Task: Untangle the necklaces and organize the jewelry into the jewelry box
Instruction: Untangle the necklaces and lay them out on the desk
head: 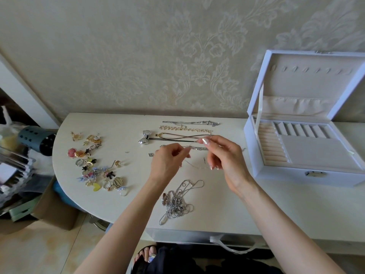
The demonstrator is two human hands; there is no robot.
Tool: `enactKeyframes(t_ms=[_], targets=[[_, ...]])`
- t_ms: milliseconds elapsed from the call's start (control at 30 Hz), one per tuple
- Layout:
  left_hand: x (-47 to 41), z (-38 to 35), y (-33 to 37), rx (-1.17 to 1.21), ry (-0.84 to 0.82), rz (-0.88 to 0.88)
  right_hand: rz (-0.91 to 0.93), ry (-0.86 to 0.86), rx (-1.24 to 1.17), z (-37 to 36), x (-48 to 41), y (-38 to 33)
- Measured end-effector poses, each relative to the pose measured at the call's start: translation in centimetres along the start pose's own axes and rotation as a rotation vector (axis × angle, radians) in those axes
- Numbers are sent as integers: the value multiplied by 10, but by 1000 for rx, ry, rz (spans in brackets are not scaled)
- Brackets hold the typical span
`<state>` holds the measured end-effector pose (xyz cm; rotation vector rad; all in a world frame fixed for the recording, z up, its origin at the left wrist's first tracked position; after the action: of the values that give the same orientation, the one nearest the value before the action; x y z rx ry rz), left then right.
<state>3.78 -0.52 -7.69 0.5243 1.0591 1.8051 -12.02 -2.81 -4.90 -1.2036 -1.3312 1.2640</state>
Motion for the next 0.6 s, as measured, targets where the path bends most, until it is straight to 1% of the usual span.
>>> enactKeyframes(t_ms=[100,233,367,600], targets=[[-5,9,-7,-74,100,15,-19,61,-57,7,-2,0],[-13,23,-18,0,206,102,-55,186,-54,23,-7,4],[-20,27,-29,87,214,152,-70,210,-32,33,-13,4],[-26,29,-40,124,173,201,17,182,-40,31,-24,-25]])
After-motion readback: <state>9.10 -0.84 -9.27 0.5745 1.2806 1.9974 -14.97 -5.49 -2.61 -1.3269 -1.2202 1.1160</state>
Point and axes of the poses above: each hand's wrist, its own x-axis away from the middle knuckle, its own z-axis out of the back of the hand, y = z × x, the point moved 8 cm from there along -x, towards the middle knuckle, and after that the axes turned 10 degrees about y, right-handed, at the moved point
